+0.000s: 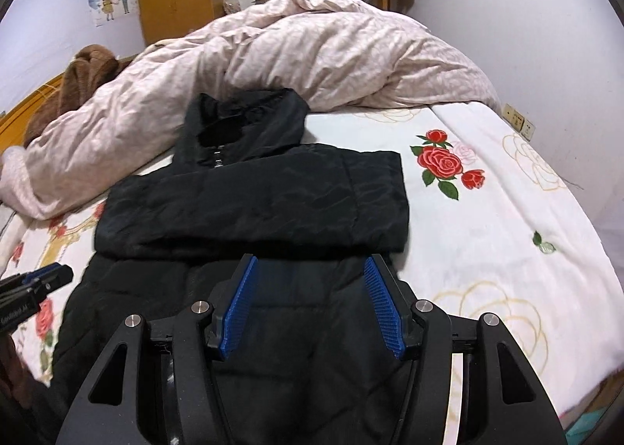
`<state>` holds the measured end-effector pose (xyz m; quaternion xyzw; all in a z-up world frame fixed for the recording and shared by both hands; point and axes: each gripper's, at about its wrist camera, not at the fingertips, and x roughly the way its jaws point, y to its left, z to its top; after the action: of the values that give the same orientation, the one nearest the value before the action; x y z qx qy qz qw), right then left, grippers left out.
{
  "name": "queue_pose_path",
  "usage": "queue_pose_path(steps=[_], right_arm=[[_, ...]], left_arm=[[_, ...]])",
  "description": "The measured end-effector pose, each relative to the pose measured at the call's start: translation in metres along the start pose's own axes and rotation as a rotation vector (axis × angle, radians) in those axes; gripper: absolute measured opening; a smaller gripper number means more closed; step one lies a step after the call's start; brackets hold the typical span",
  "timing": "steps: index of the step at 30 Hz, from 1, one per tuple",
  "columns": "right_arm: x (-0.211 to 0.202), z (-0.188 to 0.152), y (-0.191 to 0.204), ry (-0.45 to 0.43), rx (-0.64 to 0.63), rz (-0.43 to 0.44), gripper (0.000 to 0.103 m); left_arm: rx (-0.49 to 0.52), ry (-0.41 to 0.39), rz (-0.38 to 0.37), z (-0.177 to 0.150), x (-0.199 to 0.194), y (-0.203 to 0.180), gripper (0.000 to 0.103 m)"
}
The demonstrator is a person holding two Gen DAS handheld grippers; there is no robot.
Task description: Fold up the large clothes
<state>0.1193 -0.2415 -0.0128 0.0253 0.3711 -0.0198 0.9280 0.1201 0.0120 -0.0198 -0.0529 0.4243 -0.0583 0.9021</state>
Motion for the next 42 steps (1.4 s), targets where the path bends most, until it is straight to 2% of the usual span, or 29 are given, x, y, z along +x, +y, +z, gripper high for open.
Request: queue_pose_path(steps=[5, 8, 16, 22, 31, 42], right_arm=[[-0.031, -0.013, 0.024, -0.016, -0.032, 0.015, 0.057], [-0.047, -0.019, 0.040, -0.027, -0.052, 0.037, 0.057], [-0.050, -0.010, 0.084, -0.045, -0.170, 0.023, 0.057], [-0.031, 0.020, 0.098, -0.054, -0.226, -0.002, 0.057], [-0.019, 0.068, 0.090, -0.072, -0.221, -0.023, 0.057], [0.023, 0.110, 0.082, -0.044, -0.201, 0.030, 0.057]], left_arm=[[-0.001, -0.012, -0.012, -0.019, -0.031, -0.003, 0.033], [-0.001, -0.020, -0.017, -0.025, -0.043, -0.003, 0.038], [-0.010, -0.063, -0.015, -0.019, -0.067, 0.001, 0.044], [0.009, -0.083, 0.001, 0.004, -0.066, 0.007, 0.046], [0.017, -0.095, 0.006, 0.048, -0.046, 0.015, 0.046], [0.040, -0.075, -0.015, 0.107, 0.004, 0.014, 0.051]])
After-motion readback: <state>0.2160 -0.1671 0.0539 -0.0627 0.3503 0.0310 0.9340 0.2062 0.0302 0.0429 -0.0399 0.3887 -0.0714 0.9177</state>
